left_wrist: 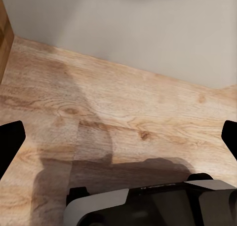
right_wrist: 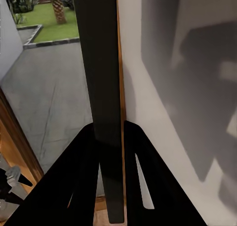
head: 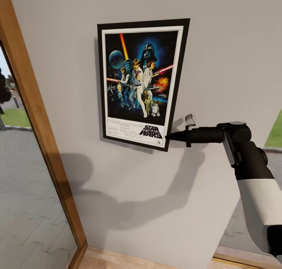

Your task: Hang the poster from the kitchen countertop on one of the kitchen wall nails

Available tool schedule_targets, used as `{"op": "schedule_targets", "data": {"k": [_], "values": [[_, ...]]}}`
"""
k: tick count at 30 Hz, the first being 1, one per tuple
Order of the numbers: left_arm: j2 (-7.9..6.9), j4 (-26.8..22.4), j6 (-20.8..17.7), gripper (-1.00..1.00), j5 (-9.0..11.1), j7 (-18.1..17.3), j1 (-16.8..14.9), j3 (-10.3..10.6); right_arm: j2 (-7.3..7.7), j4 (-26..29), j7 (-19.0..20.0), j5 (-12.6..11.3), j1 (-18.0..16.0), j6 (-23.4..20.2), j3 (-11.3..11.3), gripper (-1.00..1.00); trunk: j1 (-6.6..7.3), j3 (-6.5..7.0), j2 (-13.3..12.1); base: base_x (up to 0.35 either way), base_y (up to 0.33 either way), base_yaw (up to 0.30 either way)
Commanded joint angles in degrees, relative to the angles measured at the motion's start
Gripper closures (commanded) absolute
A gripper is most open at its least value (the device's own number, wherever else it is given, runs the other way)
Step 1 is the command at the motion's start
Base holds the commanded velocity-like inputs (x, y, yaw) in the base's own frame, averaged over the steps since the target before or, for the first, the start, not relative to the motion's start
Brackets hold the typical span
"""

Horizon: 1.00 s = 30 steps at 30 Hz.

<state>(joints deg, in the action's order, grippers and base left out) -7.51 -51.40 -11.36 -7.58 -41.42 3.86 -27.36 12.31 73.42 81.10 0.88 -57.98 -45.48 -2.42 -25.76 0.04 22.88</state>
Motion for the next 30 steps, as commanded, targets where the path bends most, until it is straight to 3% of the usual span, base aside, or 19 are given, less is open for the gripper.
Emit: {"op": "schedule_targets", "data": {"k": [1, 18, 30], "values": [[0.04, -0.1, -0.4, -1.00, -0.2, -0.3, 0.0, -0.1, 0.02, -0.1, 0.3, 0.0, 0.0, -0.8, 0.0, 1.00, -0.02, -0.01, 0.0, 0.000, 0.000, 0.000], [0.04, -0.2, -0.4, -1.00, -0.2, -0.3, 0.0, -0.1, 0.00, -1.6, 0.3, 0.0, 0.0, -0.7, 0.0, 1.00, -0.02, -0.01, 0.0, 0.000, 0.000, 0.000], [0.04, -0.2, -0.4, -1.00, -0.3, -0.3, 0.0, -0.1, 0.00, -4.0, 0.3, 0.0, 0.0, 2.5, 0.0, 1.00, -0.02, -0.01, 0.0, 0.000, 0.000, 0.000]]}}
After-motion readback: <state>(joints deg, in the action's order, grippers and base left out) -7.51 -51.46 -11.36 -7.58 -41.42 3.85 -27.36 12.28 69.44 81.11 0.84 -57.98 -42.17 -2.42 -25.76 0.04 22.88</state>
